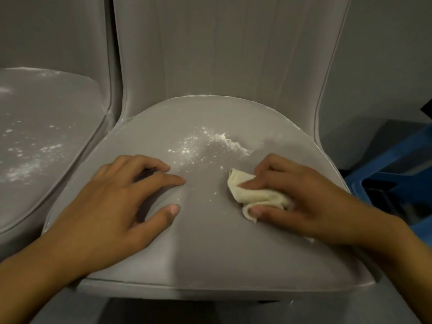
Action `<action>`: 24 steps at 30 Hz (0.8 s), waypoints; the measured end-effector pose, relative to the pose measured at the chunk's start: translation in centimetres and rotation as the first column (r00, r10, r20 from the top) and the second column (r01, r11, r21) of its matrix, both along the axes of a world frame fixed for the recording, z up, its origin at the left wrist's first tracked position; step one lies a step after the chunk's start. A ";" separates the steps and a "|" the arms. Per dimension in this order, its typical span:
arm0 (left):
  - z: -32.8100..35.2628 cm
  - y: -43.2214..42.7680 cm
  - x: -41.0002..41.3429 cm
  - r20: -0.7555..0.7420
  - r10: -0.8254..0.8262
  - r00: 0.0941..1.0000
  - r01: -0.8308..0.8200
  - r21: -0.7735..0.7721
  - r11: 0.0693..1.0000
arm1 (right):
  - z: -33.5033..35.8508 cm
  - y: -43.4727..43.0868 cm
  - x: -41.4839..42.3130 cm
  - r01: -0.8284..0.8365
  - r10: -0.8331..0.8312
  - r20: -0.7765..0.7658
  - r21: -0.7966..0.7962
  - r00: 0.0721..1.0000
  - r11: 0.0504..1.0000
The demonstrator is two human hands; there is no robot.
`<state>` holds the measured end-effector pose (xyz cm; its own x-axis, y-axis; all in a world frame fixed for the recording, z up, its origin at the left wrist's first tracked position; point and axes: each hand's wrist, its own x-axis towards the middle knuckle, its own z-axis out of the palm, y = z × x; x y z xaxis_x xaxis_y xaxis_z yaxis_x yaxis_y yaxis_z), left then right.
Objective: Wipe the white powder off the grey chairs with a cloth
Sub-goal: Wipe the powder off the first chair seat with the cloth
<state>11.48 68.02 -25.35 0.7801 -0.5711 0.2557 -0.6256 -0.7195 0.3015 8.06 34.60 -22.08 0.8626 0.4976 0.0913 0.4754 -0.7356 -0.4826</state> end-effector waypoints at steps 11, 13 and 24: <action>0.1 0.0 0.0 0.010 -0.006 1.000 0.006 0.007 1.000 | -0.1 1.0 -1.0 0.006 -0.005 0.040 -0.029 0.999 1.000; 0.0 0.1 0.1 0.012 -0.009 1.000 0.009 0.009 1.000 | 0.1 0.9 -0.7 0.024 -0.024 0.052 -0.012 0.998 1.000; -0.1 0.0 0.0 0.025 -0.001 1.000 0.001 0.000 1.000 | 0.1 1.5 -1.8 0.034 -0.021 0.143 -0.086 0.989 0.996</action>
